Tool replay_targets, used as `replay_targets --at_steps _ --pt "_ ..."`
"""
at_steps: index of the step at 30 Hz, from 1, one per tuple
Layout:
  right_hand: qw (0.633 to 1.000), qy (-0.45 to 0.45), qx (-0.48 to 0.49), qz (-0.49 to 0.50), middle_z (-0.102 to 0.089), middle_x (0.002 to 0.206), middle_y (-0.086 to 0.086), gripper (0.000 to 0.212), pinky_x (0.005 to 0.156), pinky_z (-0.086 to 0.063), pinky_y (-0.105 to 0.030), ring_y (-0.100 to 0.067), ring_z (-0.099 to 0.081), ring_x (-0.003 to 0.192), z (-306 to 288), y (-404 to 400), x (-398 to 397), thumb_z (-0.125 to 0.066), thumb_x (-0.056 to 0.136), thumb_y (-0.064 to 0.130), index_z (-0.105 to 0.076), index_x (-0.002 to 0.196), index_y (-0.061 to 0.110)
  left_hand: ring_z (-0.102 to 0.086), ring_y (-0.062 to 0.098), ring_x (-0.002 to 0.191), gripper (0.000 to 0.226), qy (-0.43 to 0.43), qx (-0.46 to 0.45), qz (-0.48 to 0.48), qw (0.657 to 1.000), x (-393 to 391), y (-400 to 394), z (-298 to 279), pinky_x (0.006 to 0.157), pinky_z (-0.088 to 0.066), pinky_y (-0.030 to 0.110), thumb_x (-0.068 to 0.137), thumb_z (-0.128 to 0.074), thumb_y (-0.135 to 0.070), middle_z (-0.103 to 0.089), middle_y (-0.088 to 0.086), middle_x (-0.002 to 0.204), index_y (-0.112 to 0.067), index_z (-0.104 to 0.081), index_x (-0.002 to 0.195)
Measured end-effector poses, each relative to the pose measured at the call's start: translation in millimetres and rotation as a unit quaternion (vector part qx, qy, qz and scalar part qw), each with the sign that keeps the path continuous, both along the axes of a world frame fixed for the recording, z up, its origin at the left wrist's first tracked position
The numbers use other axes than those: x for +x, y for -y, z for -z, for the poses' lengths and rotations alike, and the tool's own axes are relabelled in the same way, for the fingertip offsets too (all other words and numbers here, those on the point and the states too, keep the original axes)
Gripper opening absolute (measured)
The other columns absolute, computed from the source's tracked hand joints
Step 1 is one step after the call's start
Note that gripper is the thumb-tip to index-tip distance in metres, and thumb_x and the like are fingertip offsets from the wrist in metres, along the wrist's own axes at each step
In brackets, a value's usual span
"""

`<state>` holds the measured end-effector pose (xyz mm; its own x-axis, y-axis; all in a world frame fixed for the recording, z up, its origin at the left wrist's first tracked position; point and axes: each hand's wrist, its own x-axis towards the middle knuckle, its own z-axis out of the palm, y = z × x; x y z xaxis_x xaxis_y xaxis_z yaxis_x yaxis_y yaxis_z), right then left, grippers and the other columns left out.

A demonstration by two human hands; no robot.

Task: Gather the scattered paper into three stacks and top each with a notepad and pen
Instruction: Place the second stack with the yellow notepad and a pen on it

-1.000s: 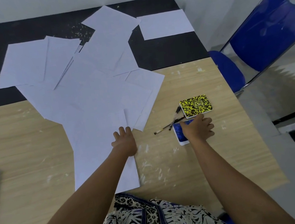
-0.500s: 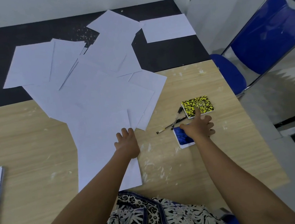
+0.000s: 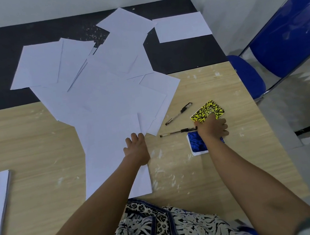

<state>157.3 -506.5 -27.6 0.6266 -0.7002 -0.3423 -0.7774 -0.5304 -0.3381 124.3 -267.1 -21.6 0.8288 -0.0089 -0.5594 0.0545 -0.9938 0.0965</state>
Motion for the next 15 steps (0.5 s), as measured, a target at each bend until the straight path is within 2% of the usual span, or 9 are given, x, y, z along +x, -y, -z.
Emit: replay_targets --at_steps 5,8,12,14,15 --pt "0.993 0.017 0.096 0.07 -0.041 0.132 -0.021 0.092 0.101 -0.028 -0.049 -0.04 -0.05 0.114 -9.5 9.6 9.8 -0.085 0.062 0.028 -0.027 0.133 0.022 -0.031 0.03 0.118 0.067 0.002 -0.001 0.002 1.0 0.8 -0.7 1.4 0.086 -0.041 0.037 0.077 -0.063 -0.008 -0.026 0.01 0.131 -0.01 -0.025 0.133" --pt "0.982 0.021 0.152 0.114 -0.045 0.13 -0.02 0.107 0.104 -0.033 -0.052 -0.039 -0.05 0.115 -5.7 16.6 17.6 -0.09 0.051 0.023 -0.019 0.131 0.025 -0.031 0.03 0.117 0.067 0.001 -0.003 -0.002 1.0 1.0 -0.6 1.0 0.085 -0.041 0.036 0.077 -0.062 -0.008 -0.026 0.009 0.13 -0.01 -0.026 0.132" --pt "0.965 0.02 0.214 0.153 -0.054 0.121 -0.019 0.099 0.102 -0.039 -0.055 -0.039 -0.052 0.112 11.1 26.0 28.3 -0.092 0.044 0.018 -0.03 0.122 0.01 -0.031 0.029 0.115 0.066 0.006 -0.004 -0.002 1.0 -1.1 -0.4 0.4 0.084 -0.04 0.035 0.076 -0.062 -0.007 -0.026 0.009 0.13 -0.011 -0.026 0.132" --pt "0.969 -0.004 0.201 0.144 -0.057 0.118 -0.015 0.095 0.096 -0.045 -0.054 -0.037 -0.053 0.107 20.8 28.6 34.2 -0.089 0.03 0.025 -0.044 0.112 0.008 -0.031 0.029 0.115 0.065 0.011 -0.005 -0.002 1.0 -2.2 -1.3 0.6 0.082 -0.039 0.035 0.077 -0.062 -0.007 -0.026 0.009 0.13 -0.011 -0.027 0.132" --pt "0.972 -0.01 0.19 0.137 -0.056 0.118 -0.015 0.09 0.093 -0.047 -0.052 -0.036 -0.052 0.106 22.3 28.6 36.3 -0.087 0.03 0.028 -0.05 0.109 0.008 -0.031 0.029 0.115 0.065 0.013 -0.007 -0.003 1.0 -2.8 -1.7 0.5 0.081 -0.038 0.034 0.077 -0.061 -0.008 -0.026 0.009 0.13 -0.011 -0.027 0.132"
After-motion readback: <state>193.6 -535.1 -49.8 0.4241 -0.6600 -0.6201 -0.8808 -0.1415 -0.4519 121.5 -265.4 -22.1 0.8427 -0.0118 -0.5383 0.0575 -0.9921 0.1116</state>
